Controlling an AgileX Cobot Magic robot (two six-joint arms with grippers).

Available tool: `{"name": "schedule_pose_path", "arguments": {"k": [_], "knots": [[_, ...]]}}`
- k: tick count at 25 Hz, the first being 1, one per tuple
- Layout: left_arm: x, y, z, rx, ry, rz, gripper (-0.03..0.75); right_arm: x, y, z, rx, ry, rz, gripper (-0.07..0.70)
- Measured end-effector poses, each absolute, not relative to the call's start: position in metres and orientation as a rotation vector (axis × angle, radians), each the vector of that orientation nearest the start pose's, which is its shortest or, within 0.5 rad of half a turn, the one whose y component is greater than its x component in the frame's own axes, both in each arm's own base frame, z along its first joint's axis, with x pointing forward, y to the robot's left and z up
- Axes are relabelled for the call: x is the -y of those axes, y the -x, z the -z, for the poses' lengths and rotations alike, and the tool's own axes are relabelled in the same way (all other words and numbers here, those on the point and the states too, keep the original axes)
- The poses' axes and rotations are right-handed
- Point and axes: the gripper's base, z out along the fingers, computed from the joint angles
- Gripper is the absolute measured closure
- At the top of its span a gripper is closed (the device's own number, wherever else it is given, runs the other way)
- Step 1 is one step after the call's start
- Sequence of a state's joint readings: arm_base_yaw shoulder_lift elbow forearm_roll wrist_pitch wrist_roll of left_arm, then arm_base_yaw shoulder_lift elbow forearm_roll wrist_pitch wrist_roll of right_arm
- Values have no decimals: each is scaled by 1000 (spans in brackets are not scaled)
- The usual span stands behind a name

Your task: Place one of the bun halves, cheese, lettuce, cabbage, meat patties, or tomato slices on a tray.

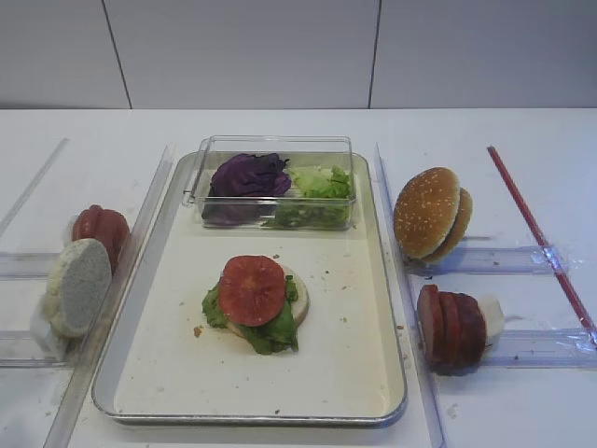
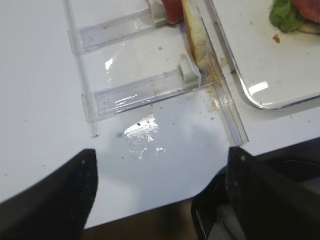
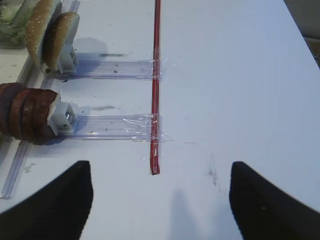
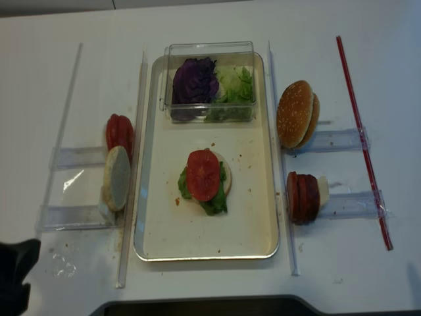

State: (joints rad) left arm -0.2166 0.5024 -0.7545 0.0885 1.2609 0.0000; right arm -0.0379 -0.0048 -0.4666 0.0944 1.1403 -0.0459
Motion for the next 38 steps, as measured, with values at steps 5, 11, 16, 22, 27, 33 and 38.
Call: {"name": "schedule_pose_path", "arguments": {"k": [5,11,16,22,27,33,38], "knots": [[4,-45,-307,-2438,-253,16,223,-8,6,-262,-2149,16,-66,57],[4,-35,-288,-2381,-248,48,223,-8,6,-262,-2149,16,-66,57],[3,-30,-270,-2386,-262,49,223,-8,6,-262,-2149,16,-66,57],[4,-25,-265,-2367,-289,64,223,-8,6,-262,-2149,16,-66,57],[4,-21,-266,-2341,-301,70,223,-8,6,-262,-2149,16,-66,57],[1,-10,-267,-2265,-291,77,223,-8,6,-262,-2149,16,-69,57],[-2,6,-267,-2150,-275,86,223,-8,6,-262,-2149,16,-69,57]]}}
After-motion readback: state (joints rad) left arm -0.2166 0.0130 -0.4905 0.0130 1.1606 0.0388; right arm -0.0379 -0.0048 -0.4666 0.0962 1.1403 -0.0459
